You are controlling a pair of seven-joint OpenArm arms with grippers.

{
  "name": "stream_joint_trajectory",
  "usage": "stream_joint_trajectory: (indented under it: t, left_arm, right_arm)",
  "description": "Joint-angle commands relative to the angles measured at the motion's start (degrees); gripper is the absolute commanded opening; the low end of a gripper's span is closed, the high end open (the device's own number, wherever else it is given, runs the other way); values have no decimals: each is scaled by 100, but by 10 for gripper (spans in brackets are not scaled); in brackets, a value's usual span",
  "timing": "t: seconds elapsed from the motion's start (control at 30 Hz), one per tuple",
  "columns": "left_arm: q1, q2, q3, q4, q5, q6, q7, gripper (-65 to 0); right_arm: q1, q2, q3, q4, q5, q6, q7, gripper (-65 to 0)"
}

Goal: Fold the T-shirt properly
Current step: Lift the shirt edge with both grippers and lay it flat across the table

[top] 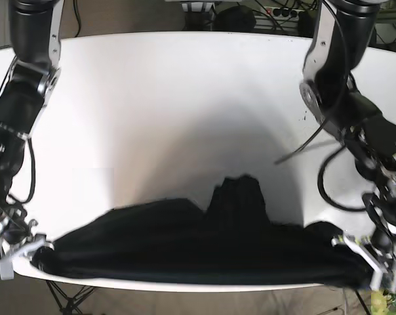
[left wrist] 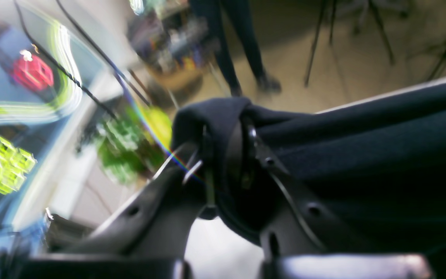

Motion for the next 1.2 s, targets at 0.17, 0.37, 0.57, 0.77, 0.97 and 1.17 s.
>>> stream_joint_trajectory:
  t: [0.17,0.37,0.57,0.77,0.97,1.17]
  left_arm:
    - [1534,125,-55,545,21,32,-149,-650]
    - [2915,512,-600,765,12,-249,-158,-650]
    - [3662,750,-1268,792,38,-465,-158,-650]
    - [4330,750,-1681,818,29,-465,-158,-650]
    - [4726,758,-2244,818,29,-465,-158,-650]
    - [4778,758,-2850,818,29,-465,-158,-650]
  right_arm:
    - [-1283,-229,719,670,33,-38,223,-629]
    - [-2664,-361,1176,908,622,-38,232,-629]
    - [-3490,-466,1334,925,737,-38,240,-629]
    - [-4123,-510,1449,1268,737,-38,232,-629]
    - [-4545,-686,1440,1594,719,-38,223,-629]
    - [-4826,-792,1414,1602,737,-38,223,-629]
